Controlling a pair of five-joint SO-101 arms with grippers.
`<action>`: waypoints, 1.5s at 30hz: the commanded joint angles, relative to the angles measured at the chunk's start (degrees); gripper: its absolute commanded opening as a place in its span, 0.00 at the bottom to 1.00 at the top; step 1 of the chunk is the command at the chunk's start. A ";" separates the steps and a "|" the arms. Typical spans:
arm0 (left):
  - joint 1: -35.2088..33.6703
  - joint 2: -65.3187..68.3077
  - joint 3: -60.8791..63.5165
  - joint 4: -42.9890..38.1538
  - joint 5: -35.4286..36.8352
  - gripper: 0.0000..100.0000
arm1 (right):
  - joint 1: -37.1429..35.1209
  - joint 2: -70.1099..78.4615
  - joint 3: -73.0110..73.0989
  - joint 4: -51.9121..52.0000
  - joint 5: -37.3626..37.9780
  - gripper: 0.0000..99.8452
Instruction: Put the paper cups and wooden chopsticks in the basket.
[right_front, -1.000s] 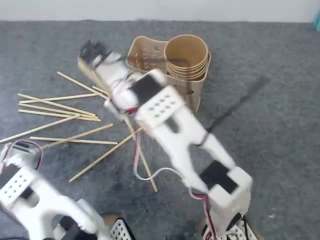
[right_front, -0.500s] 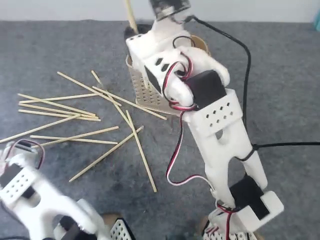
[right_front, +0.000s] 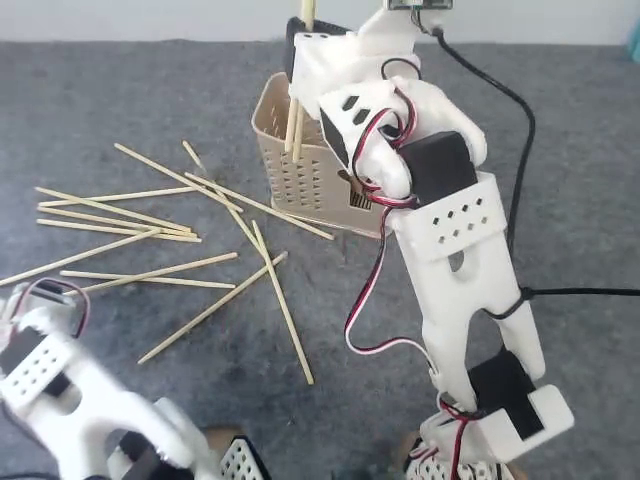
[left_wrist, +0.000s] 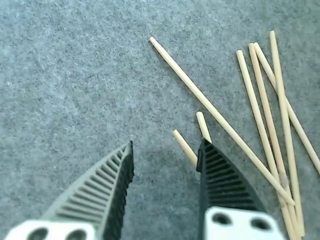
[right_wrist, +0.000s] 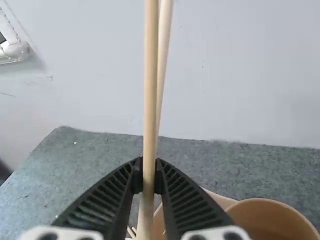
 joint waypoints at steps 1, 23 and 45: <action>0.18 -0.62 -0.48 -1.76 -0.70 0.20 | -0.22 -7.78 2.46 -1.36 -0.70 0.01; 0.53 -0.62 -0.40 -1.76 -4.13 0.20 | 2.42 -15.25 51.25 -70.20 7.74 0.01; 1.76 -0.18 -0.40 -1.85 -4.22 0.20 | 2.95 -7.52 38.51 -39.34 7.56 0.23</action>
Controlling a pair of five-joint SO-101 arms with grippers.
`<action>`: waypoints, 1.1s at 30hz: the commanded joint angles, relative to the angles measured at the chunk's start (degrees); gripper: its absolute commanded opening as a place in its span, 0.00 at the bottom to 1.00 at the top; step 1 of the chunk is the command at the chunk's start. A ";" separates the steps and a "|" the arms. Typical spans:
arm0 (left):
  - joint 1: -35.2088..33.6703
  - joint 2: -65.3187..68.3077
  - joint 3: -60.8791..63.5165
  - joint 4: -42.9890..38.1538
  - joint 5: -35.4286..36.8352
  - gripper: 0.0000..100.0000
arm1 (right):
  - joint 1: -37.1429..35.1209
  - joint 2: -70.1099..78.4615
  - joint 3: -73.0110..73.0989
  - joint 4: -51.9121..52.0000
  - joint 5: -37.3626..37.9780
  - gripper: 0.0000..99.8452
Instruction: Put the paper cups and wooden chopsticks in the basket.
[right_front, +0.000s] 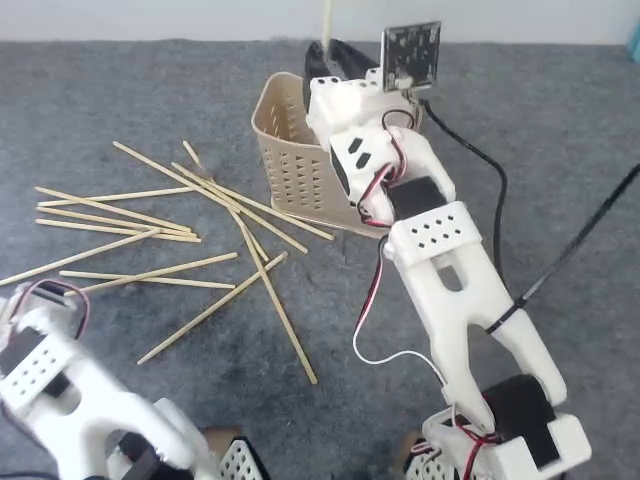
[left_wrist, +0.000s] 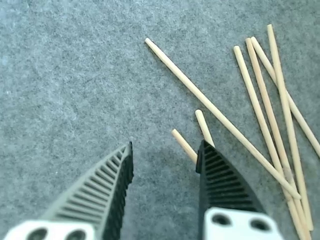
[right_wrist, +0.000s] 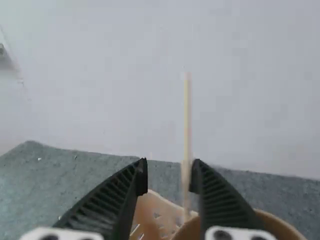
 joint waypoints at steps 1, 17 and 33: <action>1.58 -0.18 -0.40 -1.85 -0.62 0.20 | -0.92 -1.10 -6.95 8.13 0.62 0.23; 5.19 0.09 0.75 -4.31 2.99 0.20 | -17.45 -17.19 1.85 36.53 0.53 0.23; 7.03 44.48 -34.95 18.55 3.25 0.20 | -20.18 -16.66 36.57 3.65 1.05 0.23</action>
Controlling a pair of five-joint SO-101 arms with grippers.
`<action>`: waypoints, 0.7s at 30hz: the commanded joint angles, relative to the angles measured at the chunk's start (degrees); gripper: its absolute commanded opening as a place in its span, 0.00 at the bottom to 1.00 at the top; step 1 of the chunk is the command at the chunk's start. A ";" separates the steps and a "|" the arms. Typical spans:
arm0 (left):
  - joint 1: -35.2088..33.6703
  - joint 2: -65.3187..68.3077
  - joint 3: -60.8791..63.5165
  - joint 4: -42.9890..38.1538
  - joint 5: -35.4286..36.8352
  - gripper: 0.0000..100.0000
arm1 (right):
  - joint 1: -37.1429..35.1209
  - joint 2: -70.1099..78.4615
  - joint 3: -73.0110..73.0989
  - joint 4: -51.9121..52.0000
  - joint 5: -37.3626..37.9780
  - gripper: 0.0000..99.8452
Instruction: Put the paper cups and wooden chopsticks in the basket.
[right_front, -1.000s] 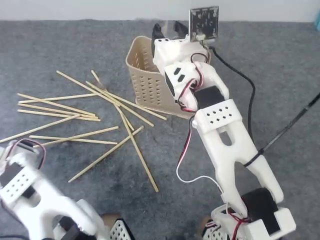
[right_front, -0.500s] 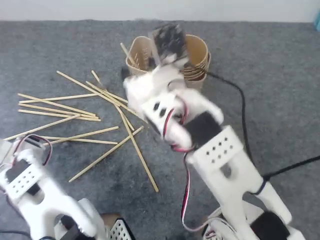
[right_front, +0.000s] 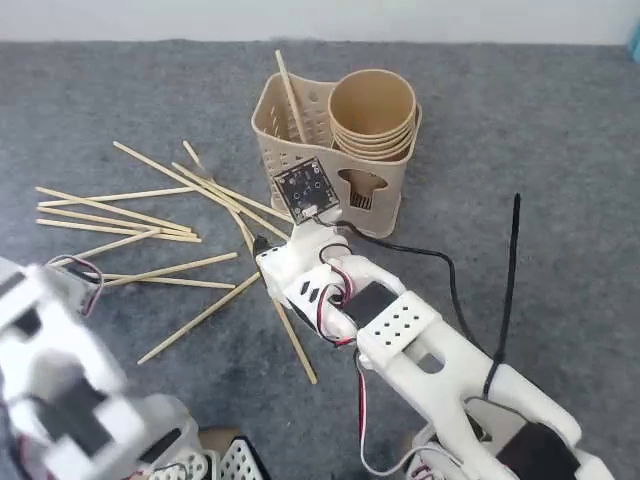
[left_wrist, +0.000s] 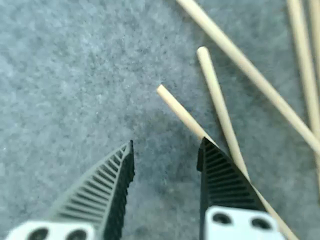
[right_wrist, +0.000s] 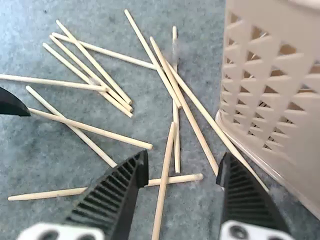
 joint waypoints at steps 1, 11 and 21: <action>0.44 15.12 -16.48 7.21 1.14 0.20 | -0.48 -2.15 -0.44 -1.80 1.05 0.23; 0.79 28.66 -32.75 18.29 3.87 0.20 | -0.48 -2.15 -0.26 -1.71 1.05 0.23; 2.37 12.66 -21.41 13.36 0.44 0.20 | -0.48 -2.15 -0.26 -1.71 1.14 0.23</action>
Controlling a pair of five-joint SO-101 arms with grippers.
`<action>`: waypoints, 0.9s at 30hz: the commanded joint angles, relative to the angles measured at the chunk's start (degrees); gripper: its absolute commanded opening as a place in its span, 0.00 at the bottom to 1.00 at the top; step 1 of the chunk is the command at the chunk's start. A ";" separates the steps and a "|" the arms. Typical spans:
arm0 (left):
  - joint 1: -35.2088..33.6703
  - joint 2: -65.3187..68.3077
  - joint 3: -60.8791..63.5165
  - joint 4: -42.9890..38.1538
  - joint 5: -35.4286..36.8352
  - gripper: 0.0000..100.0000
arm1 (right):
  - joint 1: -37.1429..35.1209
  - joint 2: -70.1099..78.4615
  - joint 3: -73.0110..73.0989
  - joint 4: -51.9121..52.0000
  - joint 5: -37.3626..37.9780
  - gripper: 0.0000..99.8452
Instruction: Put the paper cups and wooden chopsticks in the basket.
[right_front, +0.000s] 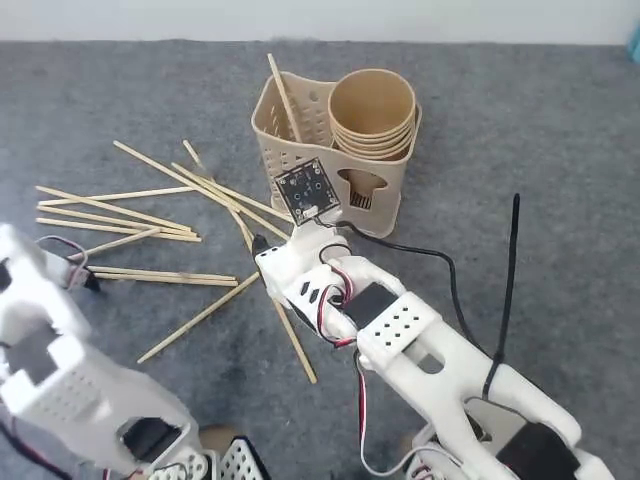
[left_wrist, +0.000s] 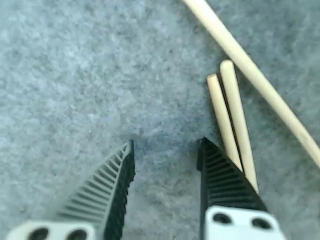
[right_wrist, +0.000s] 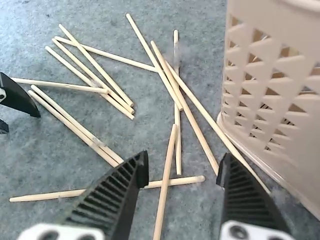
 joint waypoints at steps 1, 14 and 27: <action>2.55 -12.04 7.08 -5.01 -0.70 0.20 | -0.31 -2.15 -0.26 -1.10 1.14 0.23; 6.95 -20.22 15.78 -18.37 -0.53 0.20 | -0.31 -2.15 -0.26 -1.10 1.14 0.23; 7.30 -3.34 2.95 -18.37 -0.53 0.08 | -0.31 -2.15 -0.26 -1.10 1.14 0.23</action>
